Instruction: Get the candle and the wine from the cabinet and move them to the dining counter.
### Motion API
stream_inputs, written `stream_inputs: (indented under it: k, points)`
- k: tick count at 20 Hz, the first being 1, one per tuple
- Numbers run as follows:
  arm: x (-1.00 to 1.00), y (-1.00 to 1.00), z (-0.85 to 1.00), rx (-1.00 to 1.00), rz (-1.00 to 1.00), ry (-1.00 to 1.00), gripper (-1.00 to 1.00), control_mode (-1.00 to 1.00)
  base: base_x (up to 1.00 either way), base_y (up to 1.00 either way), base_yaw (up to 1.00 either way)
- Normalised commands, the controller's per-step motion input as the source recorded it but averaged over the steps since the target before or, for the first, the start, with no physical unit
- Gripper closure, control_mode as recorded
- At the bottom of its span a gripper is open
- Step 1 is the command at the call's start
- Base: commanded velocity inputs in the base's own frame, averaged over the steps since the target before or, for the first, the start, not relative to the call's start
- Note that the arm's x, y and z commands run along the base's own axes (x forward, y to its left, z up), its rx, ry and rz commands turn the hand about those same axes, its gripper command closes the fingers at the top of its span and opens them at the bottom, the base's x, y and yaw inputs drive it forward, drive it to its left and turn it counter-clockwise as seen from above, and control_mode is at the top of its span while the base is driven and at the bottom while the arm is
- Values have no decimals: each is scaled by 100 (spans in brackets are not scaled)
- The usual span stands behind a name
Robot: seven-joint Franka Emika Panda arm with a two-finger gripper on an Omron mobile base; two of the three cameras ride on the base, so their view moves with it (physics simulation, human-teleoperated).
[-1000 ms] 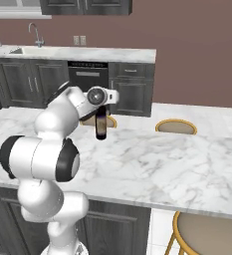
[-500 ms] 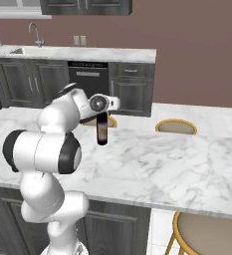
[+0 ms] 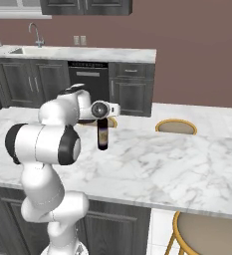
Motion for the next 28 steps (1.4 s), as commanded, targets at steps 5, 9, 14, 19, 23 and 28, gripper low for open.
stream_inputs:
  k: [5,9,14,19,23,28]
  points:
    - [9,0,-30,0,0,3,100,-100,0,0,0]
    - [7,0,-29,0,0,4,100,-100,0,0,0]
    - [5,0,-24,0,0,4,100,-100,0,0,0]
    - [0,0,-1,0,0,2,100,-100,0,0,0]
    - [0,0,0,0,0,0,100,-100,0,0,0]
    - [0,0,0,0,0,0,-100,-100,0,0,0]
